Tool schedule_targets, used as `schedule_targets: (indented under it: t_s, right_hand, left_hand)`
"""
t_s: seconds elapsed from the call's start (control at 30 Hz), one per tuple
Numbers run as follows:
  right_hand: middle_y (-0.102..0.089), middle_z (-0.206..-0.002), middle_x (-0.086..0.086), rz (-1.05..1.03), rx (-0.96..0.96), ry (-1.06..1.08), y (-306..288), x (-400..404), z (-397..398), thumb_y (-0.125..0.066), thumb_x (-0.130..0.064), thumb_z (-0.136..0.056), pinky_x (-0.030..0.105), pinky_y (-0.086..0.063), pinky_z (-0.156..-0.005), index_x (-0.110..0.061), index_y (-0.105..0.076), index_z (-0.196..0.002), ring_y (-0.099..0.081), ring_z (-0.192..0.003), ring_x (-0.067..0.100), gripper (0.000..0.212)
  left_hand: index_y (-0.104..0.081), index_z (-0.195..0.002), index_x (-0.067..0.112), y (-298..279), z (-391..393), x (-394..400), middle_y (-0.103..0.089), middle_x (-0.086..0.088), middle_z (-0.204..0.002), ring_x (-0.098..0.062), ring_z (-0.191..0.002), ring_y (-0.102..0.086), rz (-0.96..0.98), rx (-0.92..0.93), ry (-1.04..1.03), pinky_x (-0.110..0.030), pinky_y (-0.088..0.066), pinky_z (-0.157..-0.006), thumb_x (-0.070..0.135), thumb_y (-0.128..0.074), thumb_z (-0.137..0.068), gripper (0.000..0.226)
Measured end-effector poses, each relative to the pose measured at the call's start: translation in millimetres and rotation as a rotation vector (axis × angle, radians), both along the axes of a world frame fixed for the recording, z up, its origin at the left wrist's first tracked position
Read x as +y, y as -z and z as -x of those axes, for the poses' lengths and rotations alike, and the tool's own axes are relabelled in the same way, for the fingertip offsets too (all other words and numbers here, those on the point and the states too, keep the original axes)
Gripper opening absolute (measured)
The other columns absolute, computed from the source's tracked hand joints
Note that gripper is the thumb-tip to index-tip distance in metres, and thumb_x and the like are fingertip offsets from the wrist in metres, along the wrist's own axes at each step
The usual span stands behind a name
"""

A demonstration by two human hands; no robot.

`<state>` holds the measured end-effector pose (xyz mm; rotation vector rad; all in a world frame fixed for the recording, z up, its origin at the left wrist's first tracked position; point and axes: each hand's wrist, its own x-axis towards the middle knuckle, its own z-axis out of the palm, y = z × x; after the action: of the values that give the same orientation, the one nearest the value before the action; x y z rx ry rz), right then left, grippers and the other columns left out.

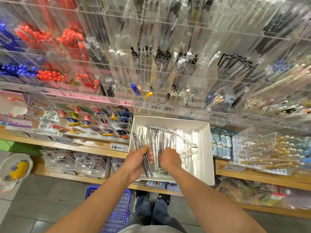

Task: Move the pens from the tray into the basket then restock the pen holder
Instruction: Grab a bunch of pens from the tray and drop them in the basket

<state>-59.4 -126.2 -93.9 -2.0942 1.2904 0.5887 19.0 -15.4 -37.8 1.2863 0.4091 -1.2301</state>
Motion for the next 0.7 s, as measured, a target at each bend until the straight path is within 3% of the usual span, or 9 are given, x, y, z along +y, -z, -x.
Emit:
schedule_targets:
  t_s: [0.1, 0.23, 0.3, 0.4, 0.47, 0.57, 0.63, 0.7]
  right_hand:
    - [-0.058, -0.065, 0.000, -0.083, -0.069, 0.022, -9, -3, 3, -0.054, -0.025, -0.094, 0.028, -0.049, -0.052, -0.012, -0.054, -0.070, -0.058, -0.055, 0.018, 0.027]
    - [-0.046, -0.055, -0.002, -0.209, -0.298, -0.005, -37, -6, 17, -0.049, -0.022, -0.096, 0.037, -0.057, -0.074, -0.015, -0.045, -0.064, -0.067, -0.065, 0.033, 0.033]
    - [-0.055, -0.065, -0.002, -0.284, -0.357, -0.053, -52, -2, 29, -0.049, -0.022, -0.096, 0.029, -0.054, -0.071, -0.019, -0.047, -0.071, -0.069, -0.075, 0.029, 0.025]
    - [-0.060, -0.079, -0.004, -0.374, -0.394, -0.192, -70, 11, 38, -0.050, -0.023, -0.096, 0.024, -0.052, -0.064, -0.025, -0.047, -0.082, -0.060, -0.069, 0.012, 0.014]
    - [-0.059, -0.081, -0.006, -0.417, -0.430, -0.238, -77, 18, 37, -0.053, -0.024, -0.095, 0.018, -0.046, -0.063, -0.027, -0.047, -0.083, -0.057, -0.069, 0.006, 0.014]
    - [-0.062, -0.082, -0.007, -0.514, -0.531, -0.176, -83, 16, 32, -0.059, -0.033, -0.093, 0.021, -0.049, -0.065, -0.029, -0.054, -0.087, -0.057, -0.068, 0.006, 0.009]
    - [-0.067, -0.082, -0.005, -0.522, -0.594, -0.079, -82, 8, 28, -0.057, -0.039, -0.094, 0.025, -0.054, -0.062, -0.027, -0.061, -0.095, -0.059, -0.061, 0.006, 0.012]
    - [-0.068, -0.084, -0.007, -0.422, -0.581, -0.001, -73, -2, 19, -0.053, -0.039, -0.096, 0.030, -0.058, -0.064, -0.026, -0.061, -0.109, -0.064, -0.062, 0.012, 0.019]
  left_hand:
    - [-0.063, -0.092, 0.006, -2, 0, 0, -0.063, -0.004, -0.064, -0.015, -0.055, -0.060, -0.019, 0.001, 0.004, -0.028, -0.053, -0.051, 0.021, -0.061, -0.098, 0.016]
    - [-0.055, -0.095, 0.007, -3, -1, 0, -0.054, -0.001, -0.060, -0.014, -0.052, -0.054, -0.046, -0.005, -0.009, -0.028, -0.050, -0.050, 0.022, -0.068, -0.093, 0.020]
    - [-0.058, -0.088, 0.007, -6, 1, 0, -0.051, -0.001, -0.058, -0.013, -0.050, -0.050, -0.036, -0.032, 0.012, -0.027, -0.048, -0.048, 0.026, -0.073, -0.088, 0.024]
    - [-0.065, -0.084, 0.009, -12, 3, 0, -0.048, 0.002, -0.057, -0.012, -0.049, -0.044, 0.009, -0.060, 0.022, -0.028, -0.045, -0.049, 0.031, -0.078, -0.077, 0.027]
    - [-0.065, -0.072, 0.014, -16, 3, 2, -0.044, 0.002, -0.052, -0.012, -0.046, -0.040, 0.041, -0.051, 0.004, -0.030, -0.042, -0.052, 0.032, -0.082, -0.070, 0.024]
    - [-0.062, -0.058, 0.018, -19, -1, 7, -0.040, 0.002, -0.051, -0.015, -0.045, -0.038, 0.049, -0.035, -0.033, -0.033, -0.042, -0.054, 0.031, -0.084, -0.067, 0.027]
    - [-0.060, -0.063, 0.016, -20, -4, 12, -0.040, 0.000, -0.052, -0.017, -0.048, -0.039, 0.069, -0.018, -0.054, -0.038, -0.046, -0.062, 0.030, -0.084, -0.068, 0.028]
    - [-0.060, -0.070, 0.014, -22, -6, 16, -0.045, 0.000, -0.054, -0.015, -0.046, -0.043, 0.069, -0.032, -0.057, -0.033, -0.048, -0.056, 0.029, -0.082, -0.069, 0.026]
